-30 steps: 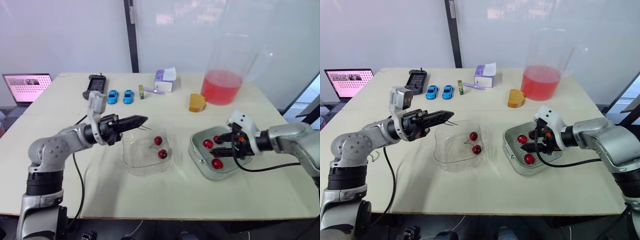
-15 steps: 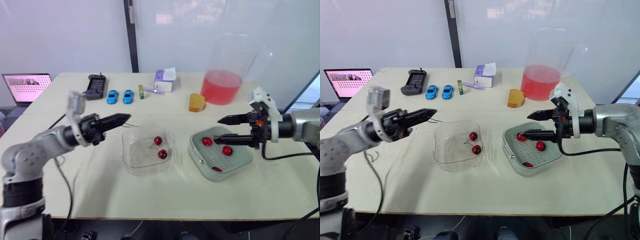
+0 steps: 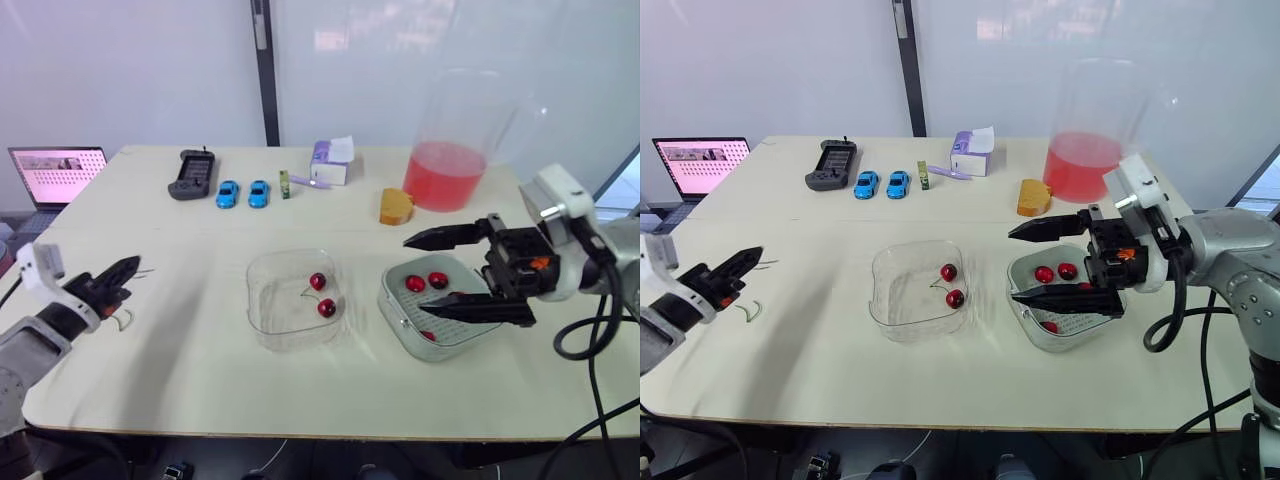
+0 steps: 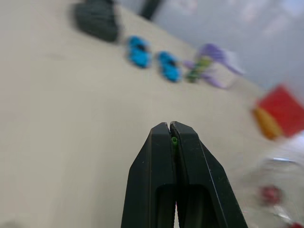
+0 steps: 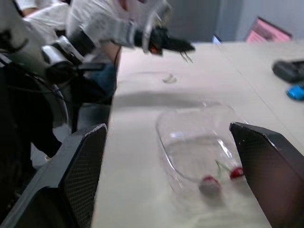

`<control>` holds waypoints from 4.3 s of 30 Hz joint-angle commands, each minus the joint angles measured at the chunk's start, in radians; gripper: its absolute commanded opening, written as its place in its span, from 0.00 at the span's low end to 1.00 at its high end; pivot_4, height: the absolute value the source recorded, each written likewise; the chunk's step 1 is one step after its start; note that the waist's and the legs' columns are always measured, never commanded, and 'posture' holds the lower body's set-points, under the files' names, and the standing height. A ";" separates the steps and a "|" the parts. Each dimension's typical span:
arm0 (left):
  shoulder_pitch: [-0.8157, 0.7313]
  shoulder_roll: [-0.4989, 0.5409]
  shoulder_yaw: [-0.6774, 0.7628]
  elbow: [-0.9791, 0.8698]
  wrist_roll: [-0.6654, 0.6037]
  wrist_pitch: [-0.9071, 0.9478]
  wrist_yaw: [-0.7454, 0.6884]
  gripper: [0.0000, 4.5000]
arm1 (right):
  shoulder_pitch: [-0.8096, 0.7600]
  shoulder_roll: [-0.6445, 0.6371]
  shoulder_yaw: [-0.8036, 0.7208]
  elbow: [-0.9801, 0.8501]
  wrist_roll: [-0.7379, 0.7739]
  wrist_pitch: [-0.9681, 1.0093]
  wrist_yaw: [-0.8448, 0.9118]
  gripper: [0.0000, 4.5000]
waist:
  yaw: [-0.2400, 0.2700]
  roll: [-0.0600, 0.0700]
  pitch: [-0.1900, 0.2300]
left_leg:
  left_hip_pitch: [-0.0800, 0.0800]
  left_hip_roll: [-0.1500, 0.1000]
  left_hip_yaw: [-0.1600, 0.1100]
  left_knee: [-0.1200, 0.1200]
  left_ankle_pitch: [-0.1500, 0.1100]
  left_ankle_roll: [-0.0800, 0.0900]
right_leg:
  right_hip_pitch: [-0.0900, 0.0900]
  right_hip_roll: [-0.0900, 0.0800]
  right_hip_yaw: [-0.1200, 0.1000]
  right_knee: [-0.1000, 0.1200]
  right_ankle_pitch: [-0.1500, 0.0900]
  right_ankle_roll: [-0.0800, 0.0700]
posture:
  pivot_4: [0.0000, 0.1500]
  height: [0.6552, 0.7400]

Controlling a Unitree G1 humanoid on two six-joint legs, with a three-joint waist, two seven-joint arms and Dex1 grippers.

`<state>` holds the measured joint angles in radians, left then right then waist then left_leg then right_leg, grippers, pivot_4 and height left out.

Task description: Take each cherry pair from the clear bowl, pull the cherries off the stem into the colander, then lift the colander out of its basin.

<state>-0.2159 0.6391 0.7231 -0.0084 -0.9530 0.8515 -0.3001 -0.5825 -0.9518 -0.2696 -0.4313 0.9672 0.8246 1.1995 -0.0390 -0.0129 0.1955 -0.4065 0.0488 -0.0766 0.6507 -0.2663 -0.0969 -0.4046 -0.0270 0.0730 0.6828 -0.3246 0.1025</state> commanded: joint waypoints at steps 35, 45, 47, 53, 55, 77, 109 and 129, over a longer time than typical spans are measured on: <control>-0.016 0.340 -0.376 -0.366 0.022 -0.194 -0.776 0.99 | 0.206 -0.062 -0.010 -0.024 -0.062 -0.017 -0.124 1.00 | -0.004 0.000 0.000 | 0.001 0.000 0.002 -0.002 0.000 0.000 | 0.000 0.001 0.001 0.000 0.000 0.000 | 1.00 1.00; -0.245 0.356 -0.591 -0.179 0.180 -0.296 -1.025 0.99 | 0.522 -0.141 -0.260 -0.021 -0.136 -0.023 -0.110 1.00 | 0.013 0.000 0.000 | 0.001 0.000 0.003 -0.002 0.000 0.001 | 0.000 0.002 0.002 -0.001 0.000 0.000 | 1.00 1.00; -0.248 0.361 -0.624 -0.154 0.237 -0.339 -1.060 0.99 | 0.541 -0.135 -0.285 -0.008 -0.130 -0.016 -0.117 1.00 | 0.012 0.000 0.000 | 0.002 0.000 0.003 -0.002 0.000 0.000 | 0.000 0.002 0.002 -0.001 0.000 0.000 | 1.00 1.00; -0.275 0.344 -0.650 -0.109 0.283 -0.364 -1.096 0.99 | 0.423 -0.140 -0.231 0.005 -0.057 0.055 -0.171 1.00 | 0.007 0.000 0.000 | 0.002 0.001 0.003 -0.002 0.000 0.000 | 0.000 0.002 0.003 -0.001 0.000 0.000 | 1.00 1.00; -0.281 0.339 -0.657 -0.107 0.289 -0.363 -1.109 0.99 | 0.318 -0.137 -0.177 -0.005 0.026 0.119 -0.198 1.00 | -0.001 0.001 0.000 | 0.002 0.001 0.003 -0.002 0.000 0.000 | 0.000 0.002 0.003 -0.001 0.000 0.000 | 1.00 1.00; -0.191 0.258 -0.602 -0.188 0.260 -0.329 -1.028 0.99 | -0.791 0.267 0.916 0.320 -0.321 0.534 -0.352 1.00 | -0.006 0.002 0.001 | -0.003 0.001 0.001 0.000 0.000 0.001 | -0.005 0.001 0.001 0.002 0.000 0.000 | 1.00 1.00; -0.101 0.214 -0.546 -0.260 0.218 -0.321 -0.955 0.99 | -0.772 0.665 1.115 0.821 -0.851 0.175 -0.109 1.00 | -0.032 0.002 0.001 | -0.002 0.001 0.000 -0.001 0.000 0.000 | -0.006 0.001 0.000 0.004 0.000 0.000 | 1.00 1.00; -0.088 0.221 -0.521 -0.261 0.201 -0.318 -0.951 1.00 | -0.756 0.739 1.066 0.995 -0.997 0.059 -0.046 0.47 | -0.032 0.002 0.001 | -0.002 0.001 0.000 -0.001 0.000 0.000 | -0.006 0.001 0.000 0.004 0.000 0.000 | 1.00 1.00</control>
<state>-0.2904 0.8486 0.1769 -0.2450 -0.7327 0.5363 -1.2547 -1.3324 -0.2155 0.8235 0.5855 -0.0180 0.8875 1.1441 -0.0712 -0.0106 0.1966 -0.4087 0.0494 -0.0763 0.6499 -0.2665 -0.0967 -0.4104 -0.0257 0.0731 0.6869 -0.3247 0.1021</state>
